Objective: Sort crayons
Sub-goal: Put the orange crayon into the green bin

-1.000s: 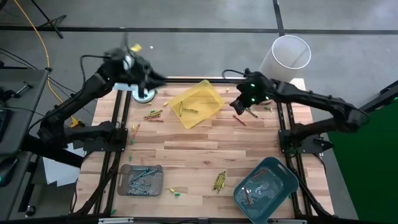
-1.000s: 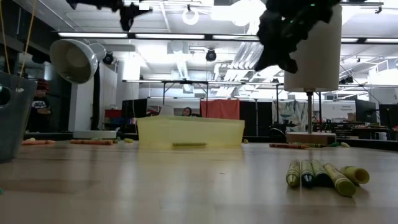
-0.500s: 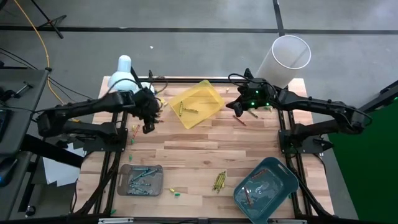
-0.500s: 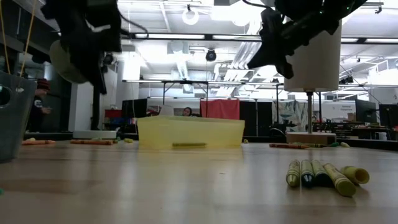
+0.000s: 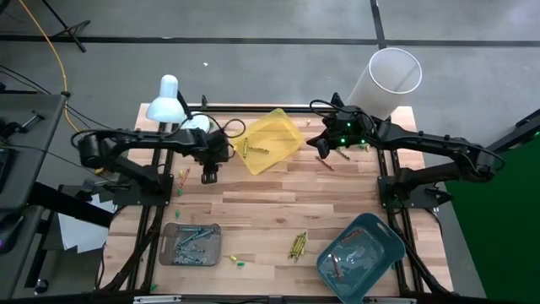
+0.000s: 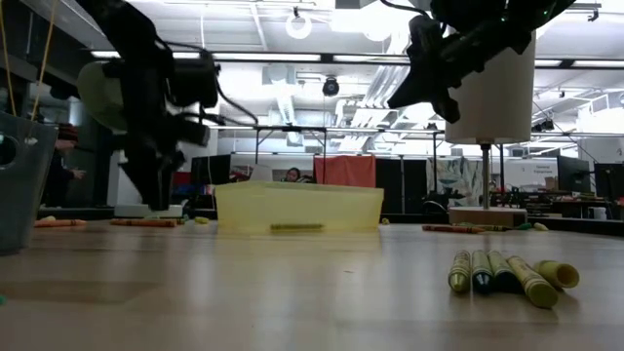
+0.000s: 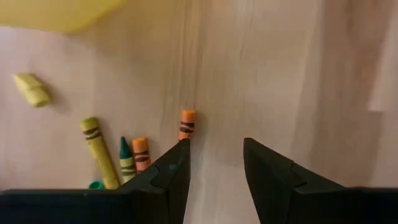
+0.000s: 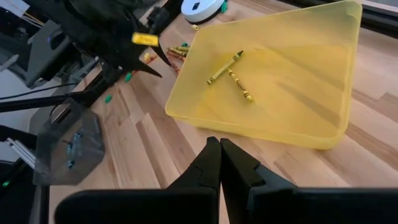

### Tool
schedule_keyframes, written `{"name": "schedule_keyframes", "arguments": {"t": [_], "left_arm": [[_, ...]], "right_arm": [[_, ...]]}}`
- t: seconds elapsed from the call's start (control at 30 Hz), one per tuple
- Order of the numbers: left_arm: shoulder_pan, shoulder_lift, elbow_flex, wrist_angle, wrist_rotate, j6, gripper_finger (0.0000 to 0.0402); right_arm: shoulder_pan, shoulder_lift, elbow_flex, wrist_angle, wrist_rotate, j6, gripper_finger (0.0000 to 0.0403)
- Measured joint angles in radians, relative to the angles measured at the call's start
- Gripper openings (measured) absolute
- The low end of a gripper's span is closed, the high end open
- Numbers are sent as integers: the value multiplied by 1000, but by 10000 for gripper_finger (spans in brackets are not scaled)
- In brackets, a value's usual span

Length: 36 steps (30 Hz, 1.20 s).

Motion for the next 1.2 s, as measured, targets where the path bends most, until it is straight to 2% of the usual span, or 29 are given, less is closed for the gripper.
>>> {"name": "schedule_keyframes", "arguments": {"t": [0.17,0.33,0.5,0.6,0.8,0.97,1.2], "left_arm": [[-1,105,1,24,-40,40,133],[0,136,4,35,-43,52,133],[0,127,48,-21,-17,10,133],[10,78,87,-28,7,-24,133],[93,16,79,53,2,-54,133],[144,79,76,69,2,-49,133],[146,185,80,40,14,-54,133]], "right_arm": [[0,0,0,0,4,-8,0],[0,0,1,-1,4,-8,0],[0,0,1,-1,4,-7,0],[0,0,1,-1,4,-8,0],[0,0,1,-2,6,-13,0],[0,0,1,-4,7,-15,0],[0,0,1,-13,7,-15,0]]}}
